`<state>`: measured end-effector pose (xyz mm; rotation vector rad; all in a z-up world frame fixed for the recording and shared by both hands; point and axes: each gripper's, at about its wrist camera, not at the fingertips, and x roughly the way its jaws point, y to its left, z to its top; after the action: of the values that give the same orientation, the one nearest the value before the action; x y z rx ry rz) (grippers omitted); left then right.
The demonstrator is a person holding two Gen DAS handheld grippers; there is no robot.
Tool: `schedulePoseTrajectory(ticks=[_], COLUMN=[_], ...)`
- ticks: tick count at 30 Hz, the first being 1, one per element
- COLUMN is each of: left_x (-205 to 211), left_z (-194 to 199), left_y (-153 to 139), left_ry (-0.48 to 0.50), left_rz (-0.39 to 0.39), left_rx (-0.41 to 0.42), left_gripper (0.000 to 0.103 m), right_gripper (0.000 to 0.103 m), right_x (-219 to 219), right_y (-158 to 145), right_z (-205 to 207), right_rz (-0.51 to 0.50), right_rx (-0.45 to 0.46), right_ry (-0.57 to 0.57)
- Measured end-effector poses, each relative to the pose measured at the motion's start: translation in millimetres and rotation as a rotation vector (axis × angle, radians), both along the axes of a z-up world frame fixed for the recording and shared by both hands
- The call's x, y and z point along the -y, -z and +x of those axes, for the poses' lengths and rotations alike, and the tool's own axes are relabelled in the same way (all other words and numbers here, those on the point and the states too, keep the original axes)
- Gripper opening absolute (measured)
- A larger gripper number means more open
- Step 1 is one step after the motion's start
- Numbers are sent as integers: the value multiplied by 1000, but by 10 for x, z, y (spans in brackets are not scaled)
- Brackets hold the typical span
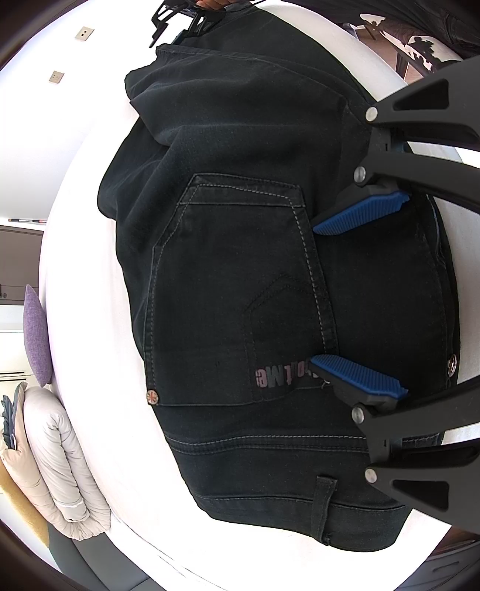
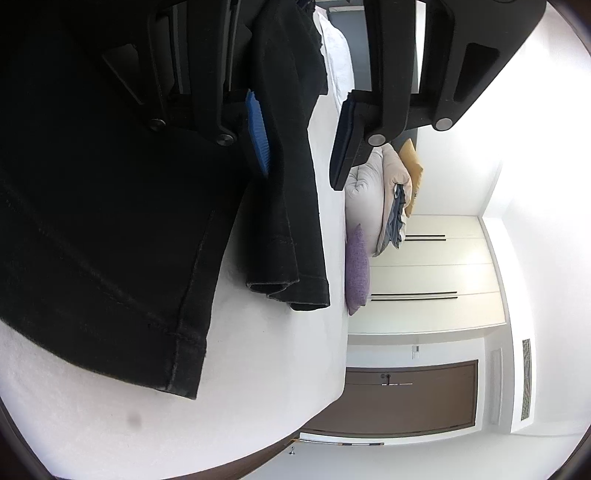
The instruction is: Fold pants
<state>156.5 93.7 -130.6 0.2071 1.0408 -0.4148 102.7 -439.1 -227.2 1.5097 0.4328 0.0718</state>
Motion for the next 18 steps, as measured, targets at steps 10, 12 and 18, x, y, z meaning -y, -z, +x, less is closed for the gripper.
schedulePoseTrajectory(ticks=[10,12,18], left_x=[4,10,9], left_z=[-1,3,-3], left_y=[1,0,2], left_ry=[-1,0,-1], left_rz=[0,1,-1], left_rx=[1,1,2], left_gripper=[70,70,70], right_gripper=[2,2,2], right_x=[-3,-22,-107], right_y=[-148,-311,-858], right_z=[181,155,-109], right_rz=[-145,-189,-269], right_rx=[-101,-98,-49], right_ry=[-7,-6,6])
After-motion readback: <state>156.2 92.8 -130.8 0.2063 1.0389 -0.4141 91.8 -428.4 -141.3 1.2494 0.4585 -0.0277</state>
